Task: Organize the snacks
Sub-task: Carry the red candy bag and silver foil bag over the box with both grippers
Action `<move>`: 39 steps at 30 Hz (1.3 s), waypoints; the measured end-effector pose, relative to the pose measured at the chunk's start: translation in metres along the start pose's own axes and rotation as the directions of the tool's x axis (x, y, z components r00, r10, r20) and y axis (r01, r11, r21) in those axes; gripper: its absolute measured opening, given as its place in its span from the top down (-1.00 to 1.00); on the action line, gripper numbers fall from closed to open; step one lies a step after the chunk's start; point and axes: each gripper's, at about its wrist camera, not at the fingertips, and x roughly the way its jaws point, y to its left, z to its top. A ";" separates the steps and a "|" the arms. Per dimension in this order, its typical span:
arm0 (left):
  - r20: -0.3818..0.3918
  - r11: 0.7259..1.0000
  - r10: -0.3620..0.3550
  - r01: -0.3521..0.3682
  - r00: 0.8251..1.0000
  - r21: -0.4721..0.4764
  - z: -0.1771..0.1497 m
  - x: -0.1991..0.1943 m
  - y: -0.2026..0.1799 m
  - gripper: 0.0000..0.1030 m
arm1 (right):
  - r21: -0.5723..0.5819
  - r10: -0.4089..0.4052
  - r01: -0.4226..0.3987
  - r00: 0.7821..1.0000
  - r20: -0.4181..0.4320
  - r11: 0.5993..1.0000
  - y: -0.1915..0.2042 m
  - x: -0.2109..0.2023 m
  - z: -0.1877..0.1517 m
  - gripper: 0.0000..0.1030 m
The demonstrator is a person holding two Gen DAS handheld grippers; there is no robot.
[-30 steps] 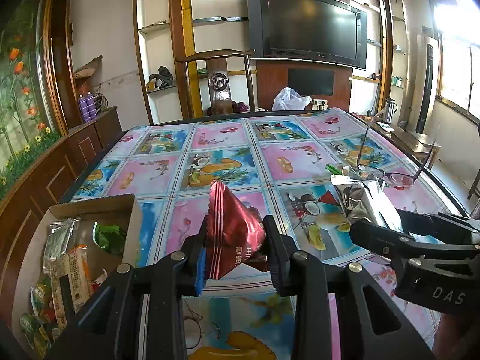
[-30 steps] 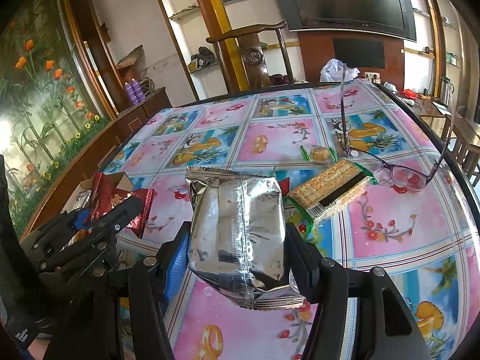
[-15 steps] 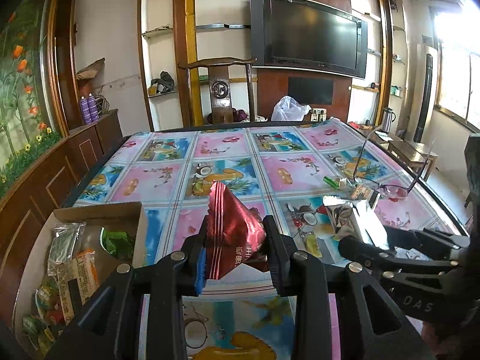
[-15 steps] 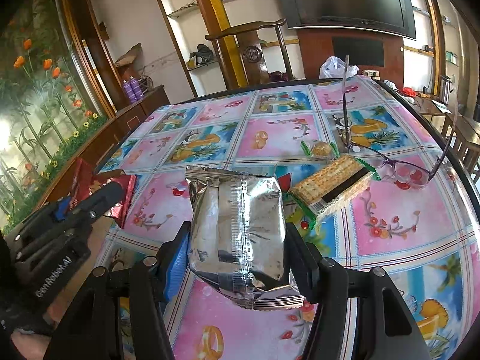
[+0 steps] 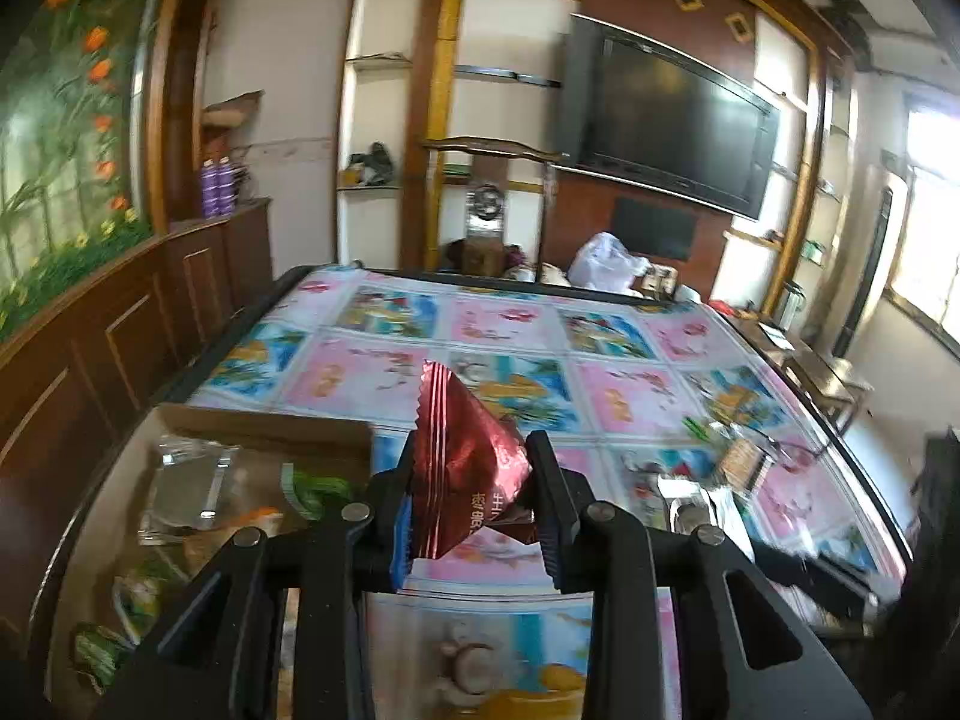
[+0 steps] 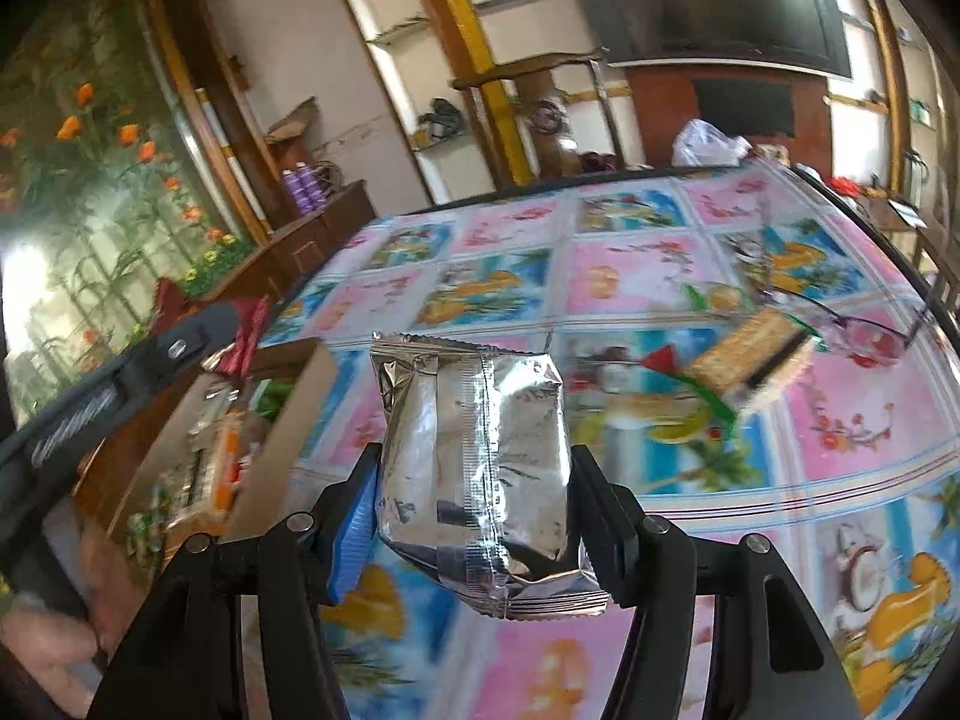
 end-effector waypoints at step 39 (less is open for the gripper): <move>-0.247 0.952 0.215 -0.259 0.945 -0.163 -0.022 0.031 0.170 0.39 | -0.161 0.115 -0.144 0.978 -0.176 0.976 0.166 0.126 -0.003 -0.26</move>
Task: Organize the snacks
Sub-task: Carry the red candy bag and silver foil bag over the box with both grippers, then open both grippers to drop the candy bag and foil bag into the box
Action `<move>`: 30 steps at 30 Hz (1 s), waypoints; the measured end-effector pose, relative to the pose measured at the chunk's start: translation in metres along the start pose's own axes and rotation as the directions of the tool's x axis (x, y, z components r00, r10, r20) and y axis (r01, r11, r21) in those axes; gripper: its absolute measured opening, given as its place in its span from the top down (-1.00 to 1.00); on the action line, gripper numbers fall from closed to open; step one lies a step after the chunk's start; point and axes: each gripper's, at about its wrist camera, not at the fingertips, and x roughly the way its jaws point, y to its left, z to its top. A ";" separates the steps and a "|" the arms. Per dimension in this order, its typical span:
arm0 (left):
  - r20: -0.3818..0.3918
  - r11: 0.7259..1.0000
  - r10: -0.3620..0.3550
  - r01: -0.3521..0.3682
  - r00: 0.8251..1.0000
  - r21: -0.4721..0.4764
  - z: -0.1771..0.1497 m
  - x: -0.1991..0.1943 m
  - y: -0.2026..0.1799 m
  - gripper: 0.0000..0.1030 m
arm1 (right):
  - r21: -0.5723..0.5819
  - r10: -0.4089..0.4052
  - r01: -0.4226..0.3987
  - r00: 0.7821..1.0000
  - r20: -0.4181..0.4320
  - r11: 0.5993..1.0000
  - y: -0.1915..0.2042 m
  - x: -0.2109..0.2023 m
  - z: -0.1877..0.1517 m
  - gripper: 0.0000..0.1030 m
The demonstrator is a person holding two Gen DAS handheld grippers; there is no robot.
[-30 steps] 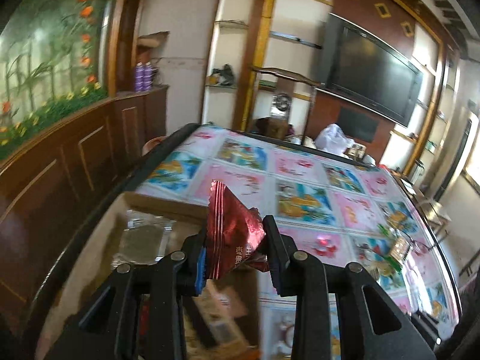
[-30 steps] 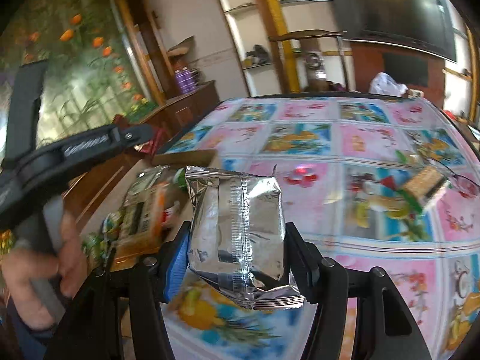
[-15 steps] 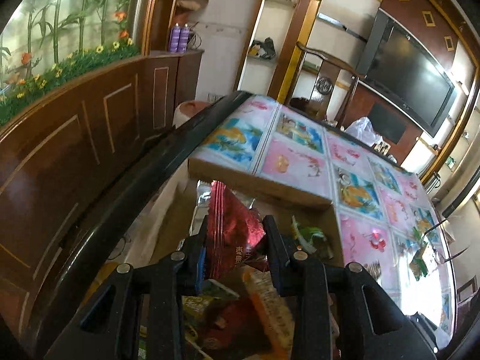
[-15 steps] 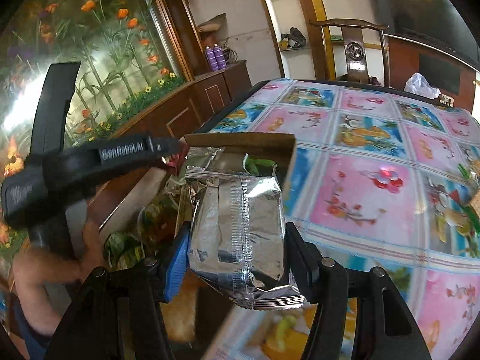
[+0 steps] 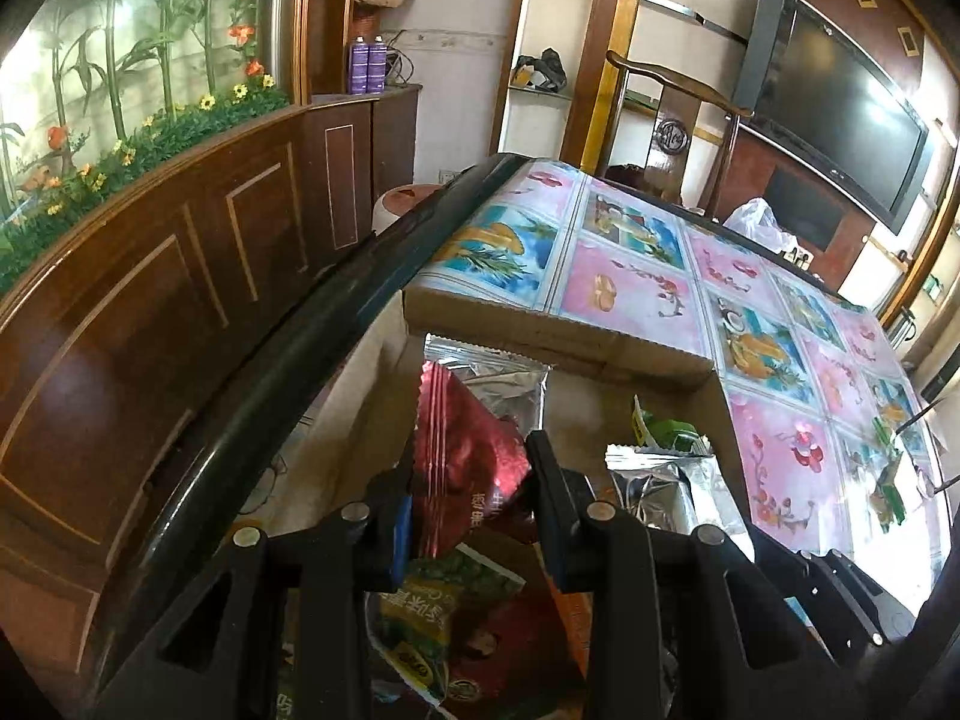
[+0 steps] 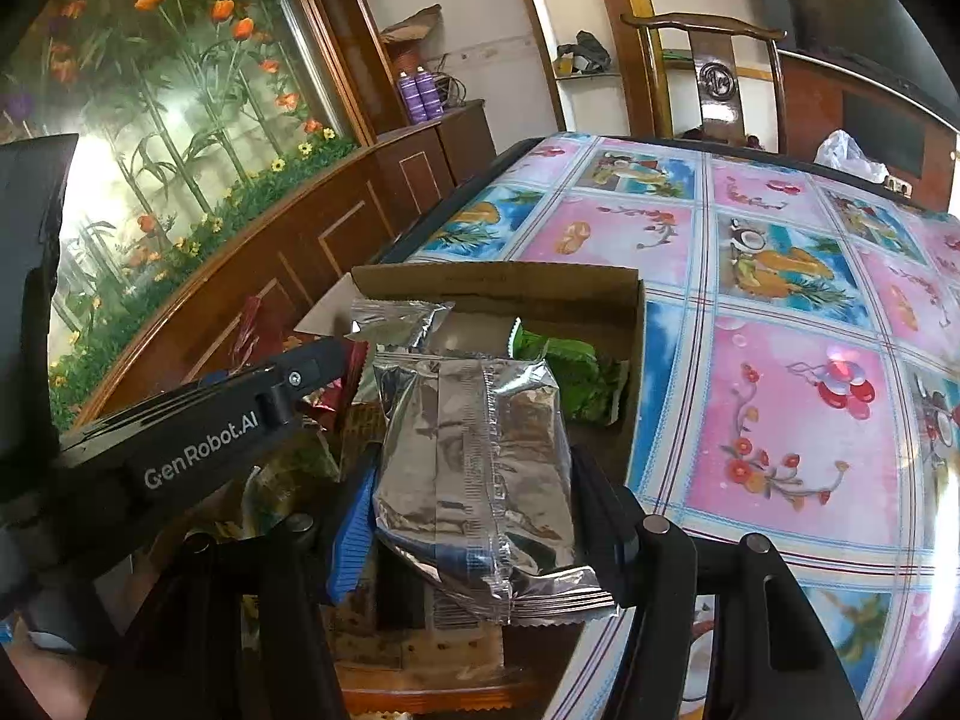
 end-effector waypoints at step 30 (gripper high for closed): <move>0.052 0.991 0.116 -0.119 0.992 0.060 -0.001 -0.008 -0.015 0.38 | -0.069 -0.009 0.011 1.000 0.026 0.998 0.011 -0.011 -0.011 -0.31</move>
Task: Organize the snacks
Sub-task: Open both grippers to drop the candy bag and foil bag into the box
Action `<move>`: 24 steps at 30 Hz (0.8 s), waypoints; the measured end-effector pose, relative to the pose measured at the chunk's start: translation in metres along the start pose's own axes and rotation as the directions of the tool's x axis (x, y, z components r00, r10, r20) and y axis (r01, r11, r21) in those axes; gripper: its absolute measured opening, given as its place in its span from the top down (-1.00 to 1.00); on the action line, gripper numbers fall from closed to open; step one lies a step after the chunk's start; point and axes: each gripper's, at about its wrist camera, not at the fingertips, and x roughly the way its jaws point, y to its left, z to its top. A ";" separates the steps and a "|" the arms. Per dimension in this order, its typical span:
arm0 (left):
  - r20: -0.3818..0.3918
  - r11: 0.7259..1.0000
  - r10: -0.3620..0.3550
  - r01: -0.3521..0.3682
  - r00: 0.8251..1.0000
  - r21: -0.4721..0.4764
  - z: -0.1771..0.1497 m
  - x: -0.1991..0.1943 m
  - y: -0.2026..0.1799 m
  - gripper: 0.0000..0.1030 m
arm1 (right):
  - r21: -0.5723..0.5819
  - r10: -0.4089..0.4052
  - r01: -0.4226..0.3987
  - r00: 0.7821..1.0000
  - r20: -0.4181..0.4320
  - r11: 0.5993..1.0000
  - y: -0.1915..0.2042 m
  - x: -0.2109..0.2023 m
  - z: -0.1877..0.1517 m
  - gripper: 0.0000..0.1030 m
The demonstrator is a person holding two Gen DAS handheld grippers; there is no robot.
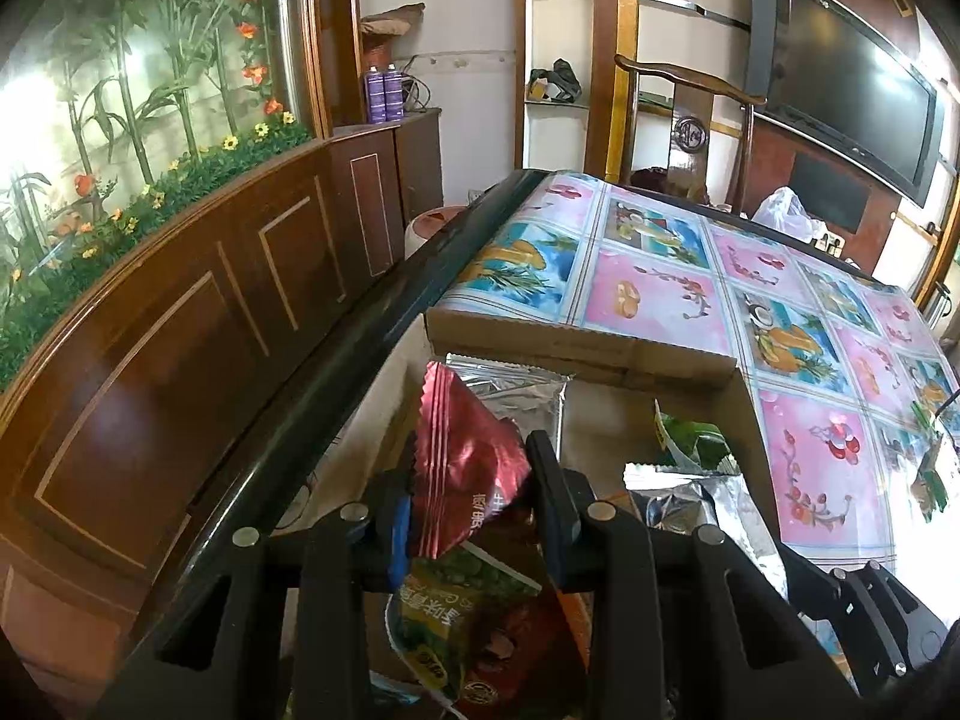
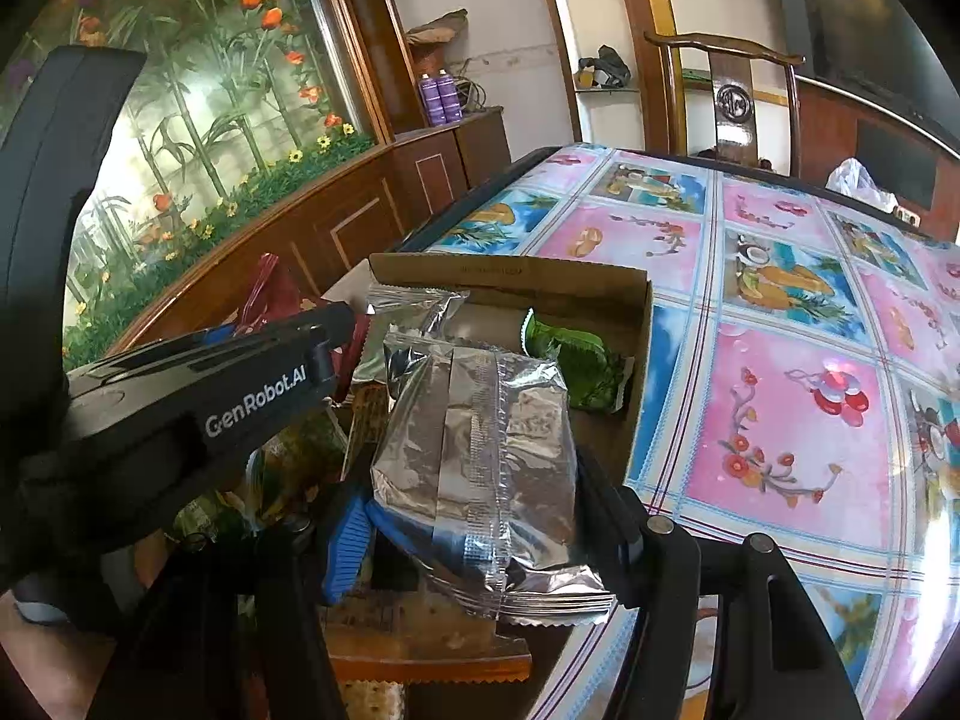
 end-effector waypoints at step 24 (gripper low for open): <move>0.027 0.999 0.029 -0.029 0.999 -0.023 0.005 -0.006 0.003 -0.08 | -0.083 0.000 0.001 1.000 0.016 0.997 0.014 -0.022 -0.014 -0.30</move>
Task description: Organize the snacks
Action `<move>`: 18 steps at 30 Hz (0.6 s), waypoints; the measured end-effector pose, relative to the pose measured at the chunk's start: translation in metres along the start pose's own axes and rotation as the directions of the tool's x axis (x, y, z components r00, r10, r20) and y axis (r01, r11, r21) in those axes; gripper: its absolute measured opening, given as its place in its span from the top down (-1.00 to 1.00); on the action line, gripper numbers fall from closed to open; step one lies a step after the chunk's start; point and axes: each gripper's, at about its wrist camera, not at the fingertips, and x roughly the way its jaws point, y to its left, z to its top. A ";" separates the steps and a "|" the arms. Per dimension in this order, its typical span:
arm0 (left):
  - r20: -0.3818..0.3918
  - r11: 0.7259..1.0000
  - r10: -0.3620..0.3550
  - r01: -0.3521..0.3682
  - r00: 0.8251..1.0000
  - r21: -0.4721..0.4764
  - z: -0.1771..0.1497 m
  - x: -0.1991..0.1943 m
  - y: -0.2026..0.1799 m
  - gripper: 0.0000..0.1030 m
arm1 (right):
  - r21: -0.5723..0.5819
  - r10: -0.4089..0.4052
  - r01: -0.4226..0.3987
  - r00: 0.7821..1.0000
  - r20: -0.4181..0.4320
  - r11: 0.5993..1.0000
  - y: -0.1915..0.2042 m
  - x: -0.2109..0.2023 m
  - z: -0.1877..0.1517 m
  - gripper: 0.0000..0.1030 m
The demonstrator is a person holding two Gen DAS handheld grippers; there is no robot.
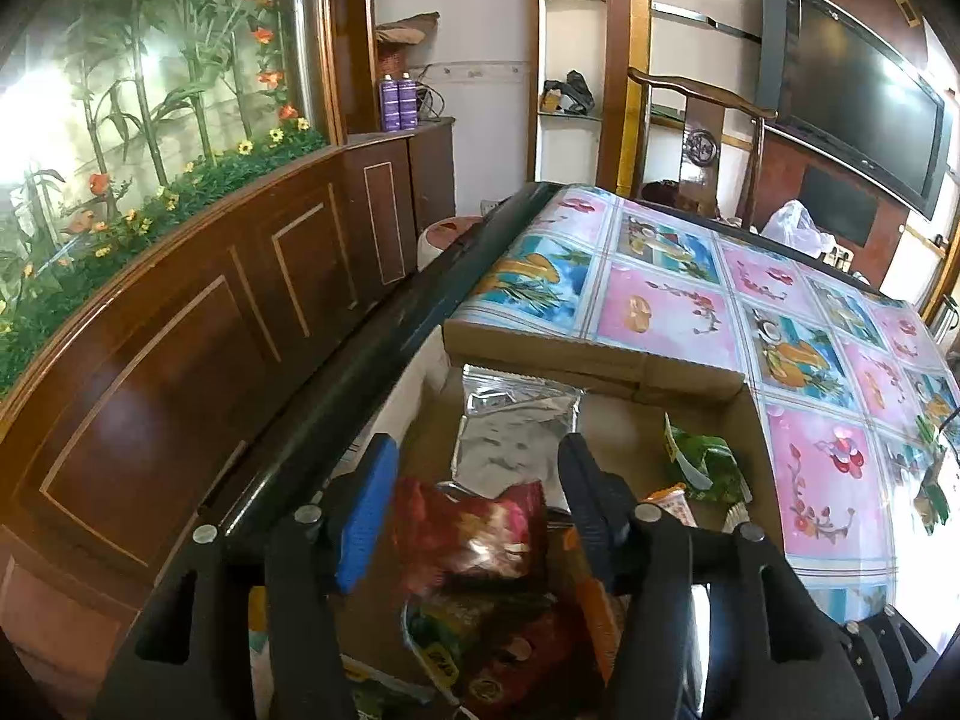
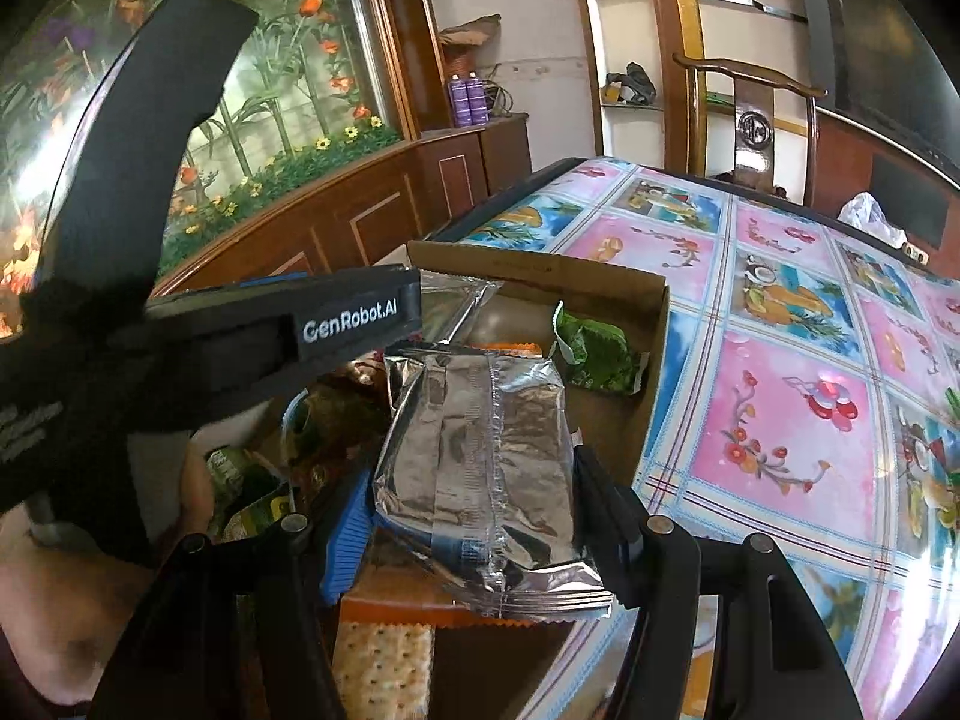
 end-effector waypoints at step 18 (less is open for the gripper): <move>0.194 0.998 -0.036 0.044 0.980 -0.037 -0.041 -0.081 0.008 -0.89 | 0.155 0.049 -0.062 0.995 0.087 0.986 -0.060 -0.082 -0.048 -0.36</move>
